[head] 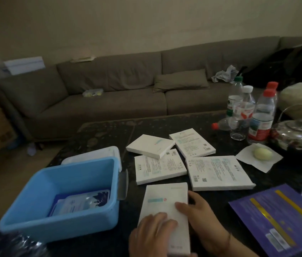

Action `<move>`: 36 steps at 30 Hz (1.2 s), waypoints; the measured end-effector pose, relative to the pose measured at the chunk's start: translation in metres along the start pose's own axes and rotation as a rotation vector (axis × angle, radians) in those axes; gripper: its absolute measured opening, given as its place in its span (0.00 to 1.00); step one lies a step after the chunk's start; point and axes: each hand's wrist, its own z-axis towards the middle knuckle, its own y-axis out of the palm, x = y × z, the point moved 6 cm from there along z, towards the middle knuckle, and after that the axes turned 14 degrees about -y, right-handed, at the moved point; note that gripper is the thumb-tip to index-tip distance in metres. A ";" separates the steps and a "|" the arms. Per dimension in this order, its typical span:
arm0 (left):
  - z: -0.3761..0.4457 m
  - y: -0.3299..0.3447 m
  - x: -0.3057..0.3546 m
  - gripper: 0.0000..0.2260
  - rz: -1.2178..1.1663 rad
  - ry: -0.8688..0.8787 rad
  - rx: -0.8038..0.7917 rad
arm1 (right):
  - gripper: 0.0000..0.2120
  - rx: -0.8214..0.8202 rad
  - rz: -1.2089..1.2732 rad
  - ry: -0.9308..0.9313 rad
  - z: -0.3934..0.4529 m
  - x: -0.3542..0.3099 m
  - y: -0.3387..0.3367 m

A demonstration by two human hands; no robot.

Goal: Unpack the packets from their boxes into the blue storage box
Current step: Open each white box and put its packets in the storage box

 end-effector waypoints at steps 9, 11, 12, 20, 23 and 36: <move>0.050 -0.037 0.020 0.39 -0.919 -0.166 -0.388 | 0.30 -0.253 -0.751 -0.836 -0.018 -0.031 0.038; 0.058 -0.040 0.019 0.43 -1.319 -0.250 -0.638 | 0.22 -0.086 -1.002 -1.202 -0.027 -0.044 0.024; 0.061 -0.045 0.013 0.41 -1.458 -0.268 -0.706 | 0.18 -0.077 -0.993 -1.293 -0.034 -0.051 0.017; 0.050 0.000 -0.008 0.17 -1.519 -0.476 -0.816 | 0.15 0.005 -0.761 -1.128 -0.006 -0.071 -0.028; 0.051 -0.001 -0.007 0.22 -1.556 -0.408 -0.859 | 0.15 -0.010 -0.756 -1.107 -0.003 -0.069 -0.030; 0.048 -0.001 -0.016 0.28 -1.559 -0.375 -0.930 | 0.12 -0.125 -0.986 -1.289 -0.009 -0.068 -0.018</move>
